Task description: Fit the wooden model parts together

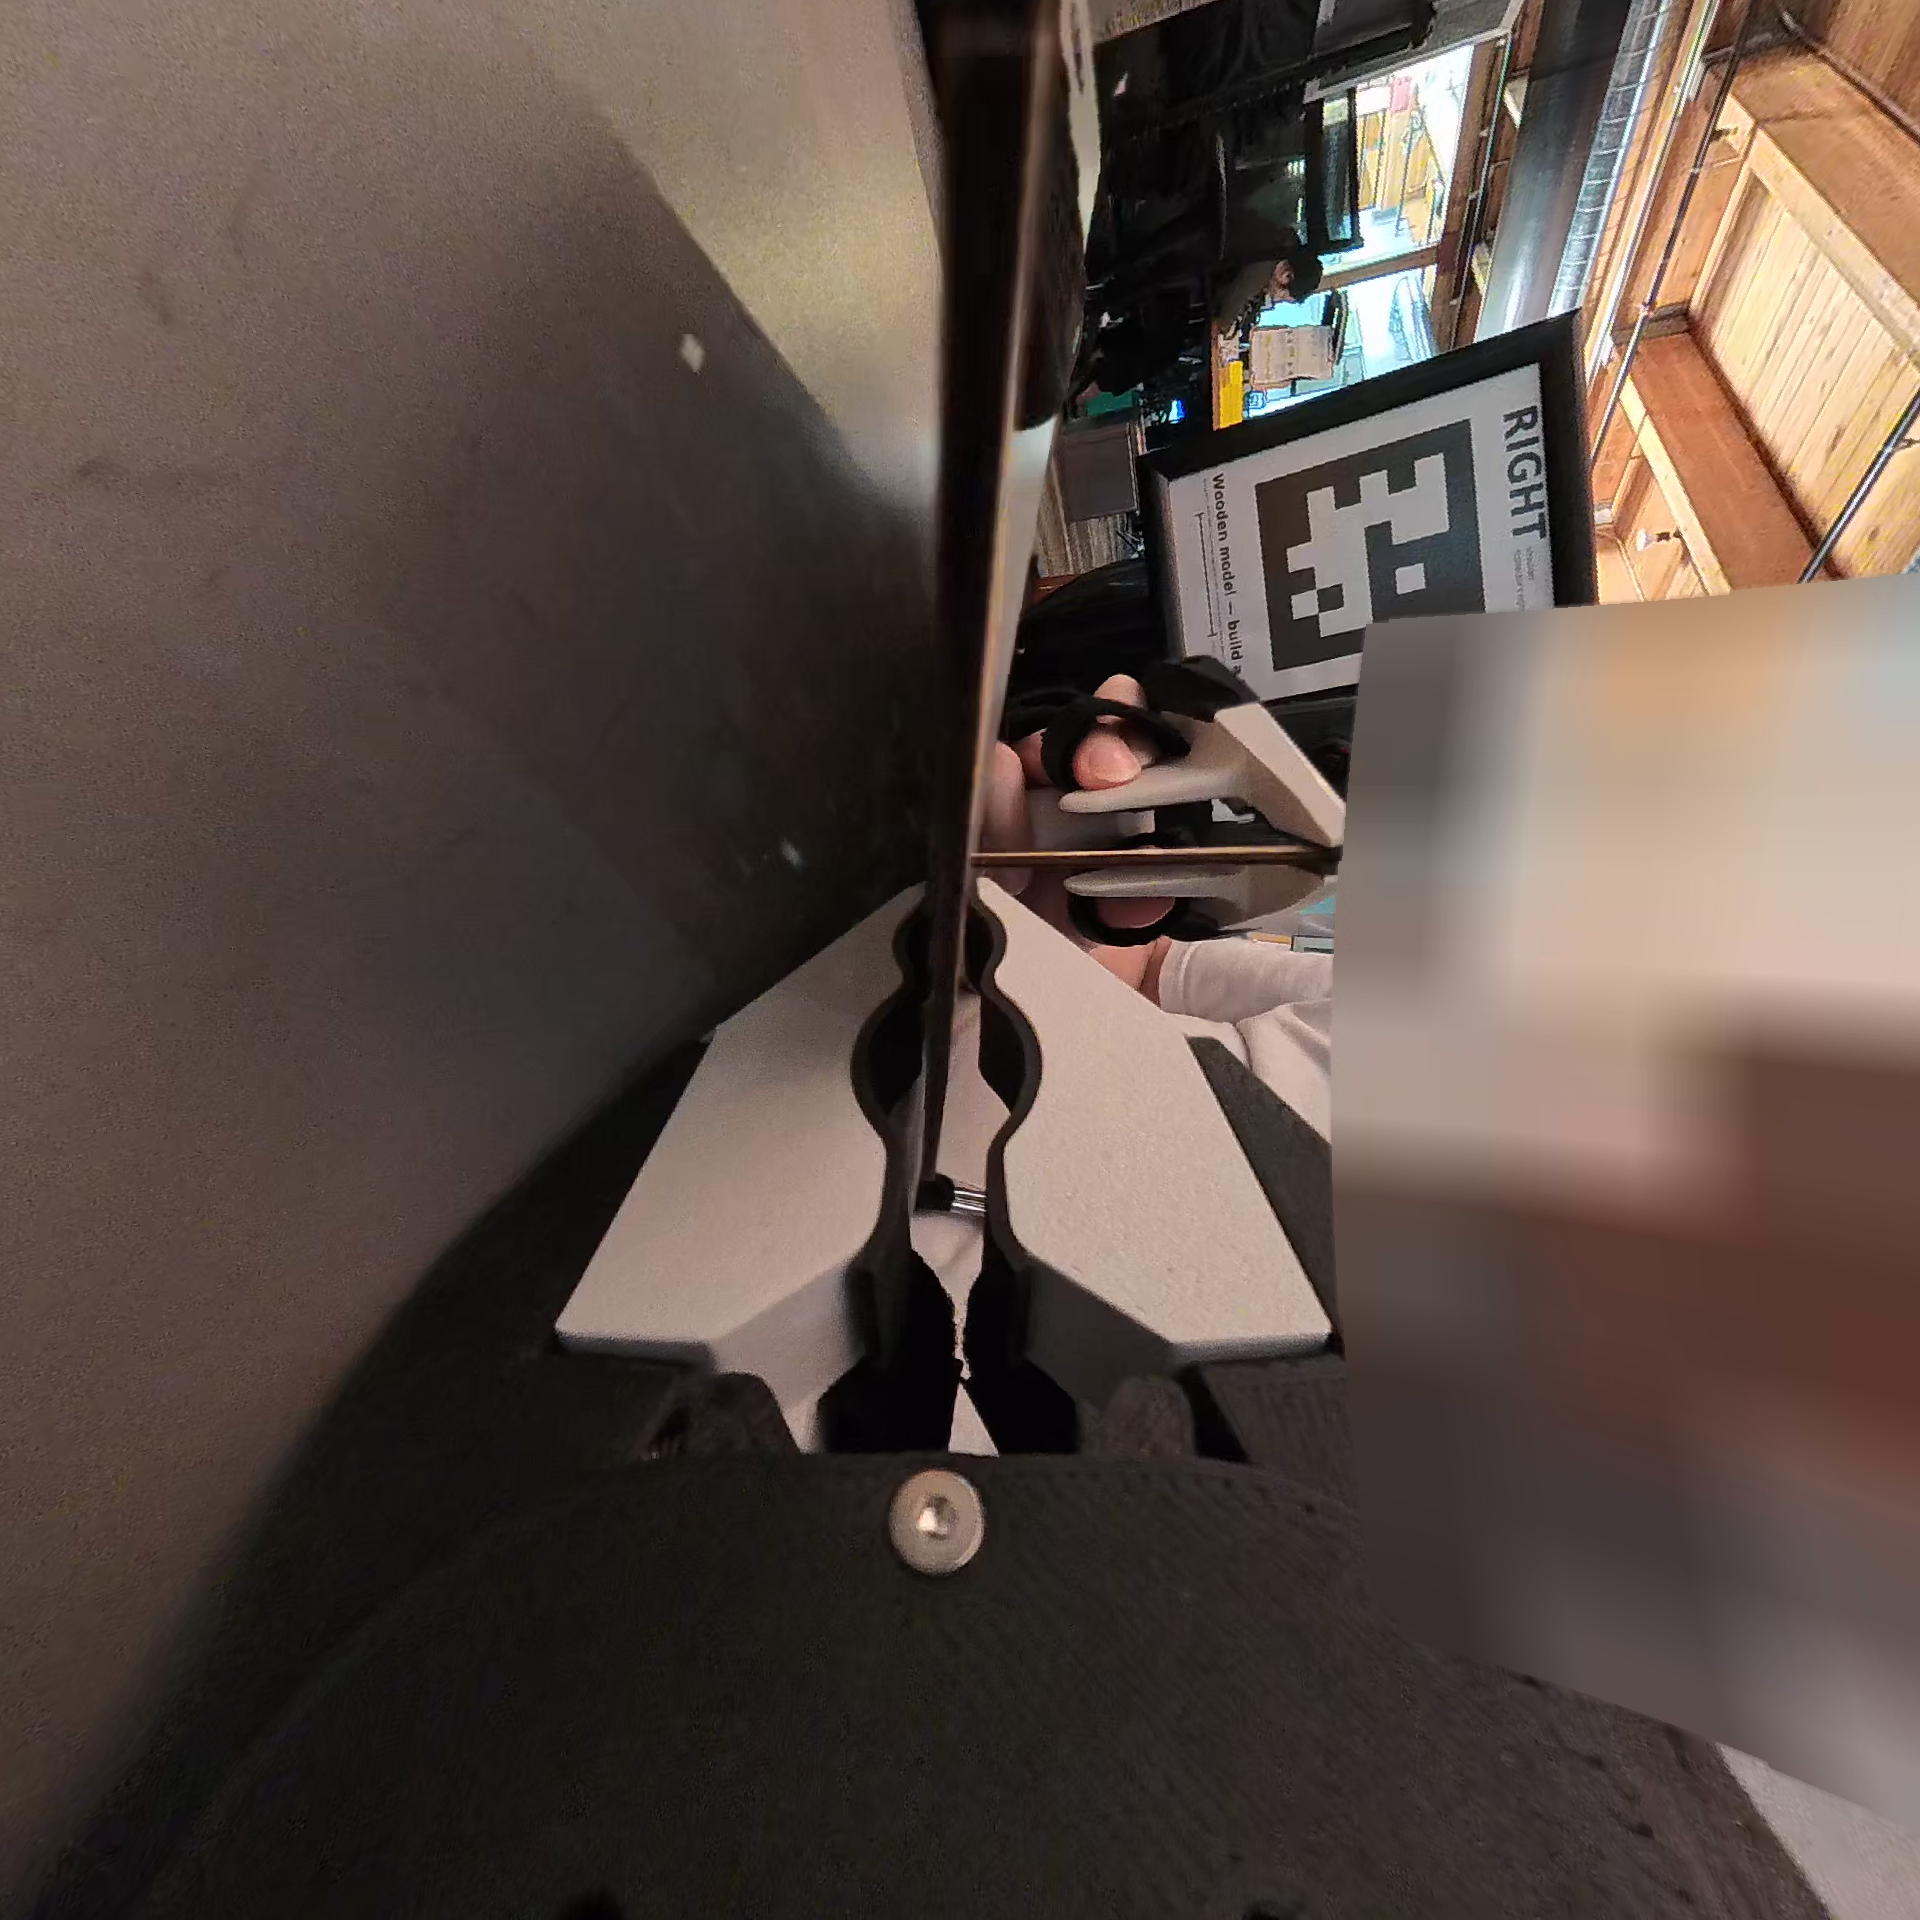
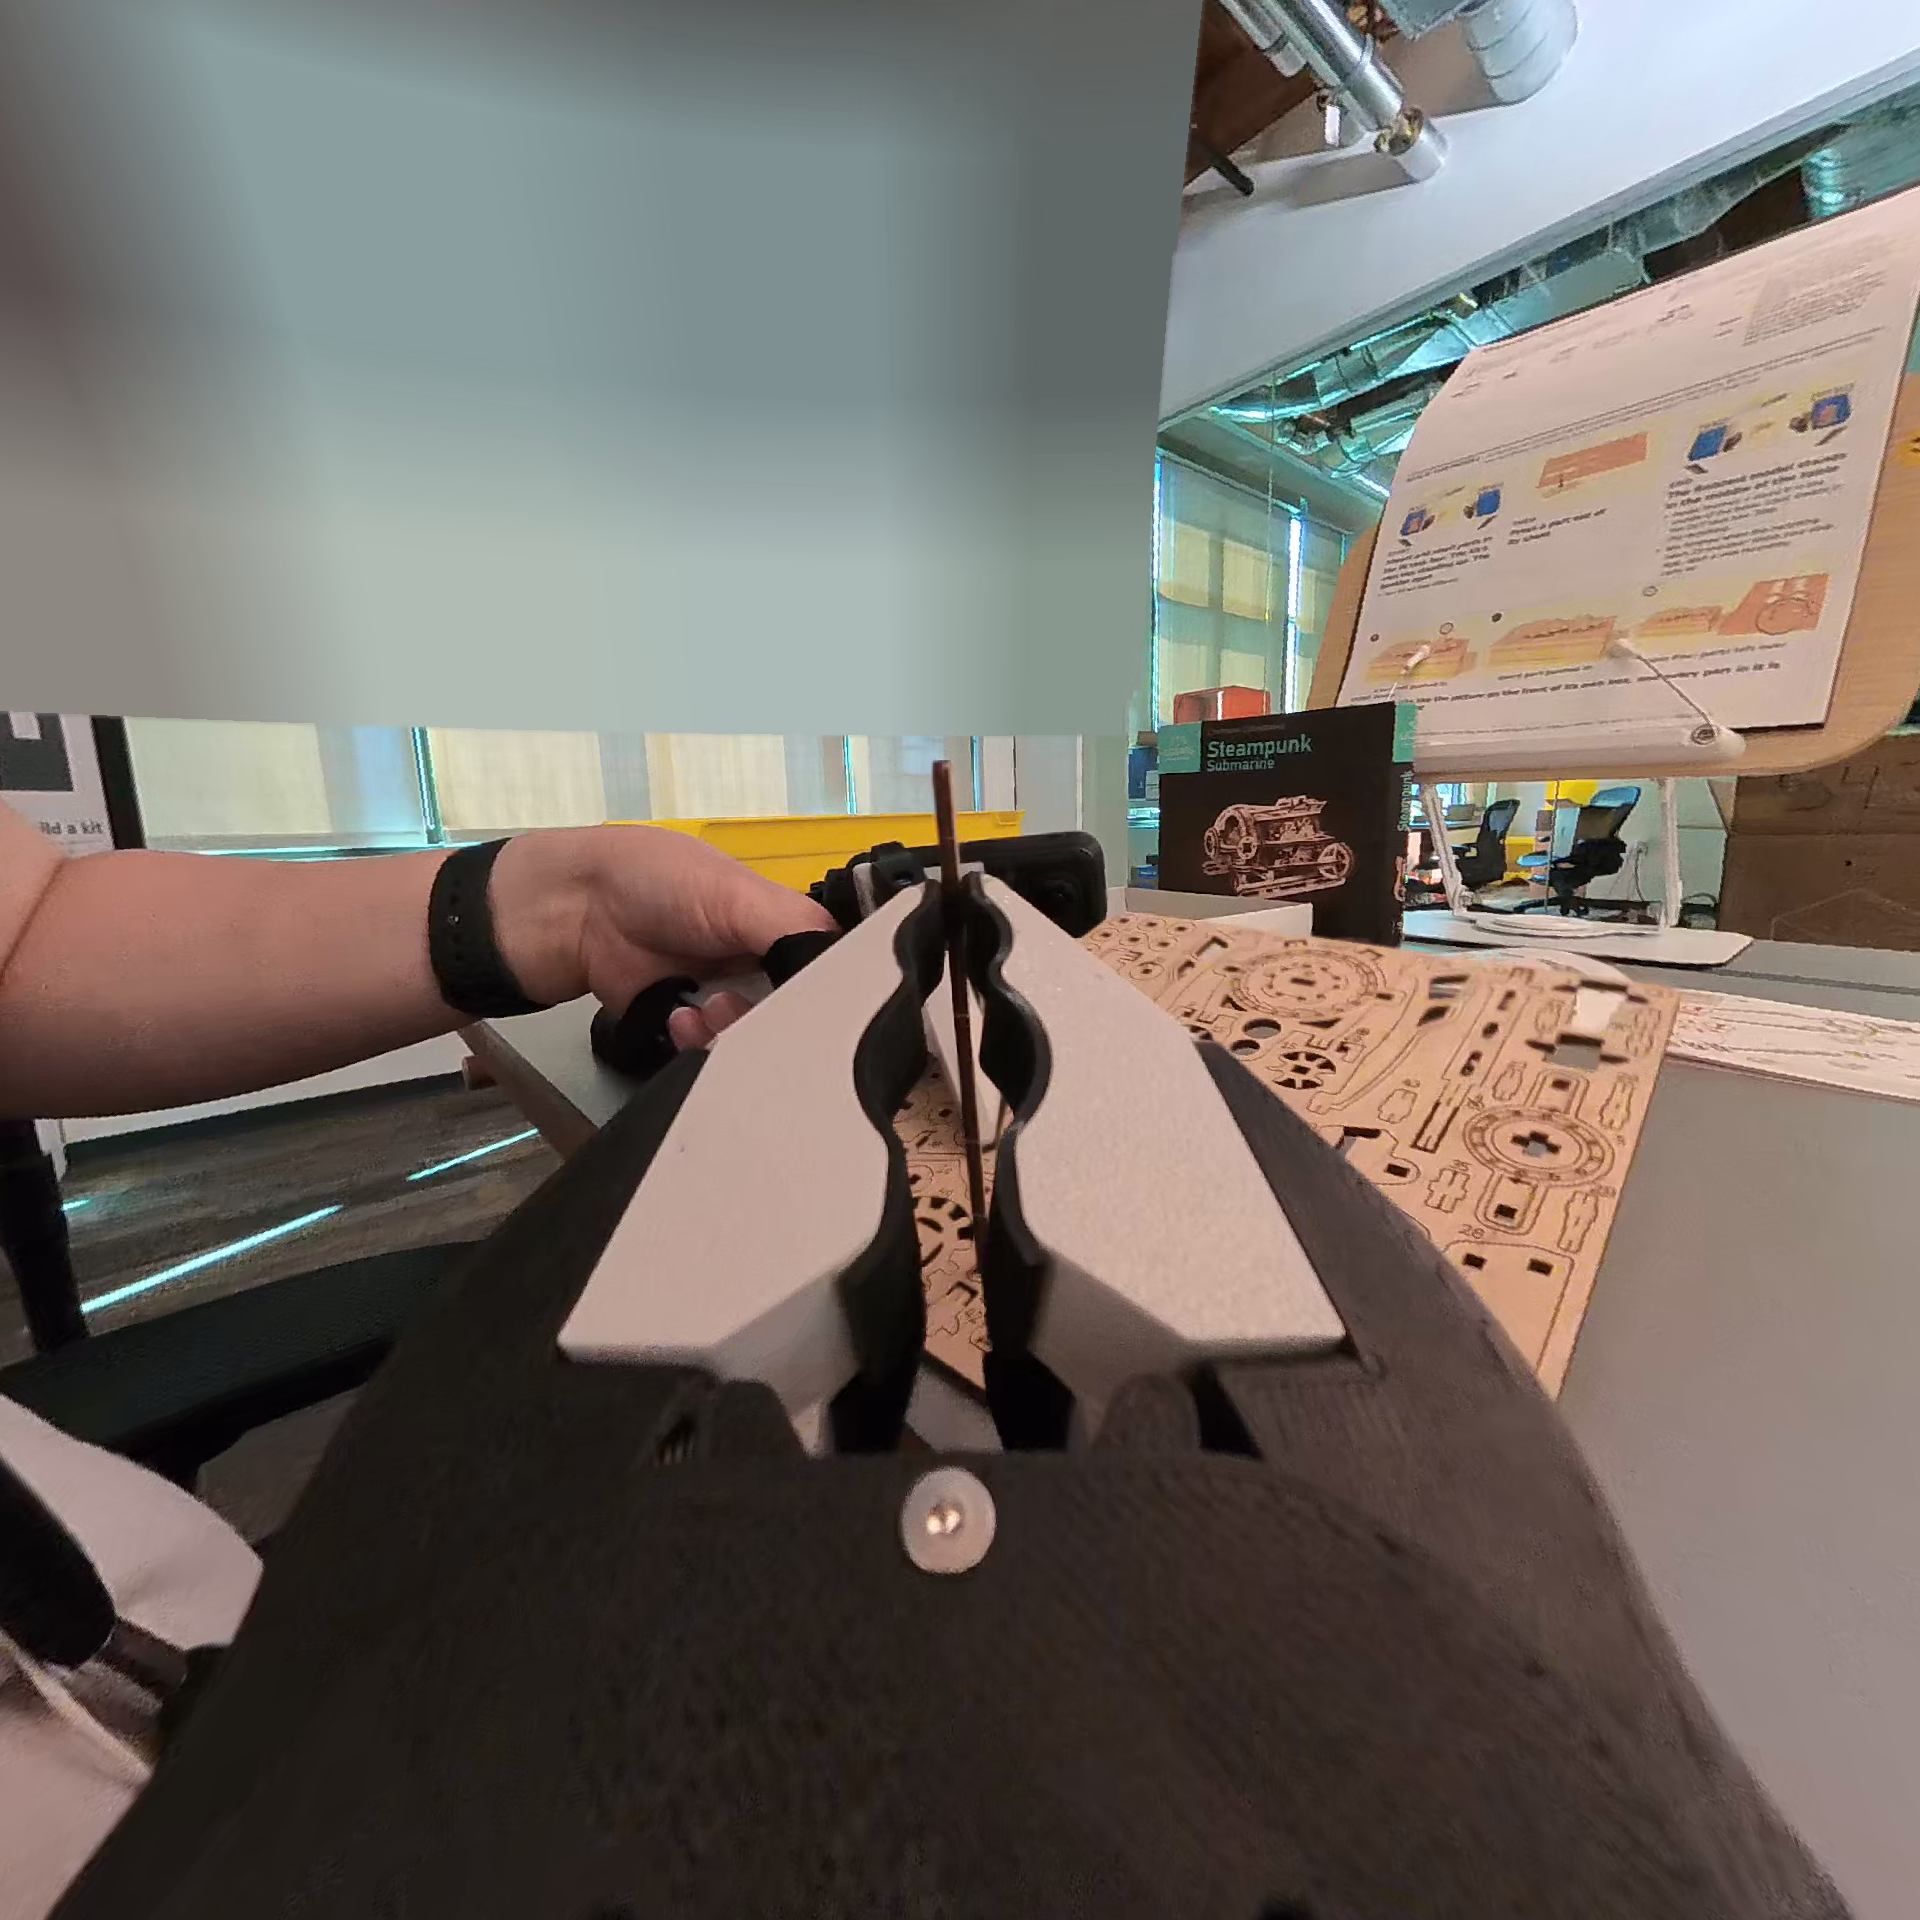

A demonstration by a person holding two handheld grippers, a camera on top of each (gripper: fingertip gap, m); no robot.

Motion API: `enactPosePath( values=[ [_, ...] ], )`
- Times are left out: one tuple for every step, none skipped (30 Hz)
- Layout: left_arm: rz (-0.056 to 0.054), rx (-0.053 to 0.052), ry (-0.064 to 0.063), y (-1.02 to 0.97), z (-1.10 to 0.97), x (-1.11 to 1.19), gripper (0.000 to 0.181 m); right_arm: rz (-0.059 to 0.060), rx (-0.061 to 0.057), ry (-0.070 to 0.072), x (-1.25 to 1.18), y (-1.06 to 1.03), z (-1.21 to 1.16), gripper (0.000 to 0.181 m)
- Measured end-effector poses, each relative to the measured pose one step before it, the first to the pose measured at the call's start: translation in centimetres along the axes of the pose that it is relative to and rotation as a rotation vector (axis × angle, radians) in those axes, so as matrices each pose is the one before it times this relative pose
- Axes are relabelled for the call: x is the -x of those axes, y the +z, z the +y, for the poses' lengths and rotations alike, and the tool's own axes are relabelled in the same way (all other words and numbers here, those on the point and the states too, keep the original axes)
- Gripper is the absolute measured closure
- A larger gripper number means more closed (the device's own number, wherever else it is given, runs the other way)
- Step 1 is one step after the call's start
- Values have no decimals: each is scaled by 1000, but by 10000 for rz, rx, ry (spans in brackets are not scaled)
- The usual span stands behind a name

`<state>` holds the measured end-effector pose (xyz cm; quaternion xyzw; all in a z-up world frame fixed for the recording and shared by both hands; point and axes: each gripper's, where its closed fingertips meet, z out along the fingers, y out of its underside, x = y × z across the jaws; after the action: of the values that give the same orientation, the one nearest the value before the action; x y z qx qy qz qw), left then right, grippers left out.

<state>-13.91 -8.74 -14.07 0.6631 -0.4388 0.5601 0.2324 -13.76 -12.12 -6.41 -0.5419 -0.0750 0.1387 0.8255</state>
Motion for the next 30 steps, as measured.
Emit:
enactPosePath(
  values=[
    [-26, -15, 33, 2, 9, 24, 180, -66, 21, -94, 164, -27, 39, 179],
    [-6, -12, 28, 8, 6, 3, 180, -72, 32, -64, 148, 26, 36, 180],
    [-2, -8, 13, -8, 4, 2, 180, -37, 18, -21, 65, 0, 20, 179],
    [-5, 1, 2, 7, 6, 5, 180, 20, -29, 48, -67, -28, -17, 179],
    [0, 1, 10, 5, 4, -6, 180, -27, -30, 76, -42, -44, -6, 180],
    [3, -3, 13, -4, 5, 4, 180, -40, -17, 17, 21, -44, -16, 180],
    [-7, -4, 11, -3, 14, 4, 180, -53, -1, -59, 101, -33, 30, 180],
    [-20, -6, 16, 4, 3, 26, 180, -46, 8, -93, 140, -2, 47, 180],
    [-19, -4, 8, 2, 6, 19, 180, -56, 9, -53, 136, 12, 54, 179],
    [-9, -2, 4, 7, 0, 3, 180, -49, -4, -4, 81, 5, 28, 179],
    [-4, 2, 4, -7, 11, 8, 180, 50, -37, 49, -117, -32, -20, 179],
    [-5, -4, 3, 2, 6, -4, 180, -5, -31, 102, -64, -16, -4, 180],
    [-4, -5, 9, 1, 15, 8, 180, -19, -11, 61, -28, -31, 11, 179],
    [8, -3, 9, -6, 26, -9, 180, -23, -13, 23, 7, -36, -5, 178],
    [2, -12, 10, -3, 11, -9, 181, -24, -18, 11, 30, -31, 10, 178],
    [-16, -13, 18, -5, 8, 12, 180, -27, 19, -2, 46, -10, 28, 178],
    [-5, -11, 30, 2, -8, -4, 180, -28, 30, 6, 27, 38, 24, 178],
    [13, -20, 47, -6, 5, -39, 180, 19, -11, 64, -73, 8, -49, 178],
    [14, -27, 51, -14, -2, -36, 180, 56, -69, 124, -181, -57, -91, 178],
    [9, -24, 18, -3, 13, -5, 180, 95, -93, 166, -274, -110, -108, 178],
    [31, -12, -23, 8, 9, -23, 178, 49, -84, 138, -192, -128, -60, 178],
    [35, 9, -16, -20, 3, -75, 172, 47, -88, 90, -164, -145, -21, 178],
    [10, -7, 28, 8, -23, -67, 168, 53, -58, 60, -181, -156, 34, 178],
    [20, -52, 39, -4, -67, -55, 165, 46, -82, 62, -184, -177, -32, 178],
    [61, -90, 22, 3, -96, -104, 163, 80, -101, 72, -253, -201, -83, 178],
    [23, -77, 42, 4, -59, -45, 161, 80, -59, 37, -288, -194, -33, 178],
    [-58, -35, 108, 15, -2, 63, 162, 95, -65, 26, -308, -214, -57, 178],
    [-56, -47, 107, 20, -9, 67, 163, 65, -72, -3, -210, -214, -39, 178],
    [-65, -73, 76, 23, -40, 91, 166, 23, -62, -4, -117, -143, -37, 178],
    [-130, -68, 102, 31, -38, 197, 174, -87, -25, 62, 69, -16, -44, 178]
  ],
)
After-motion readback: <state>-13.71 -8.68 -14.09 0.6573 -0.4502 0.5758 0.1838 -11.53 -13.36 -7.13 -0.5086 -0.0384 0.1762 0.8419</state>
